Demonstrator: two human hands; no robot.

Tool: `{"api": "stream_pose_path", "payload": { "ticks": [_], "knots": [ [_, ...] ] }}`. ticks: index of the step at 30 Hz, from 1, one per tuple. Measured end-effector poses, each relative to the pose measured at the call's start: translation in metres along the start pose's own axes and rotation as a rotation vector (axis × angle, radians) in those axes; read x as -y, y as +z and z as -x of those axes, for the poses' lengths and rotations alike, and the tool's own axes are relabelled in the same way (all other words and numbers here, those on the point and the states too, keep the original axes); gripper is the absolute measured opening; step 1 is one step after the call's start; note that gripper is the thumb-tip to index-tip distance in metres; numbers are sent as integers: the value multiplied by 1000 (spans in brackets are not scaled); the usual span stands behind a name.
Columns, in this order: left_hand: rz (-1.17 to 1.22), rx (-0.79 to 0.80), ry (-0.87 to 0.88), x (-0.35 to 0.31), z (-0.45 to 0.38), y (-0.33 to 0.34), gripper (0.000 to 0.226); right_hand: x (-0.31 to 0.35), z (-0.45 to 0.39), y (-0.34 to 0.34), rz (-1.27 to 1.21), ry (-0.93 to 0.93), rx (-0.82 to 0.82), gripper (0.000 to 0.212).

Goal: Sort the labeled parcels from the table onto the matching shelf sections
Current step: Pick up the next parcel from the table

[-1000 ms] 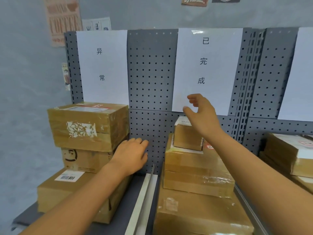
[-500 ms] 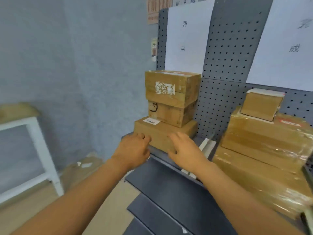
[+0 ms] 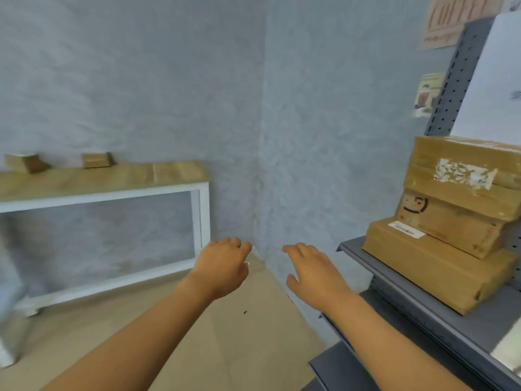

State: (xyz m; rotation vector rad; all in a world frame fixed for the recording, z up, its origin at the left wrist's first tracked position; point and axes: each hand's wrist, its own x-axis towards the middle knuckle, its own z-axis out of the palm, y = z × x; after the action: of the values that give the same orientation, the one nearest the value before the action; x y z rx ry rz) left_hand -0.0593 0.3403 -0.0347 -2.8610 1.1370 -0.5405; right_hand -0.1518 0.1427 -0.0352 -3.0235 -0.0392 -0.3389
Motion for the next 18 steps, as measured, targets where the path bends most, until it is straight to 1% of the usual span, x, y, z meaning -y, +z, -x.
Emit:
{"api": "stream_pose_path", "payload": {
  "ticks": [4,11,15,18],
  "knots": [
    [-25,22,-94,102,7,14,34,71,-87,32,-32,-82,1,57],
    [-90,69,-265,287,25,35,35,194,-238,76,-140,-191,2,55],
    [-80,118,-348,365,31,51,37,247,-308,99,-188,-254,33,53],
    [-82,132,-396,416,28,73,37,279,-361,120,-214,-299,73,56]
  ]
}}
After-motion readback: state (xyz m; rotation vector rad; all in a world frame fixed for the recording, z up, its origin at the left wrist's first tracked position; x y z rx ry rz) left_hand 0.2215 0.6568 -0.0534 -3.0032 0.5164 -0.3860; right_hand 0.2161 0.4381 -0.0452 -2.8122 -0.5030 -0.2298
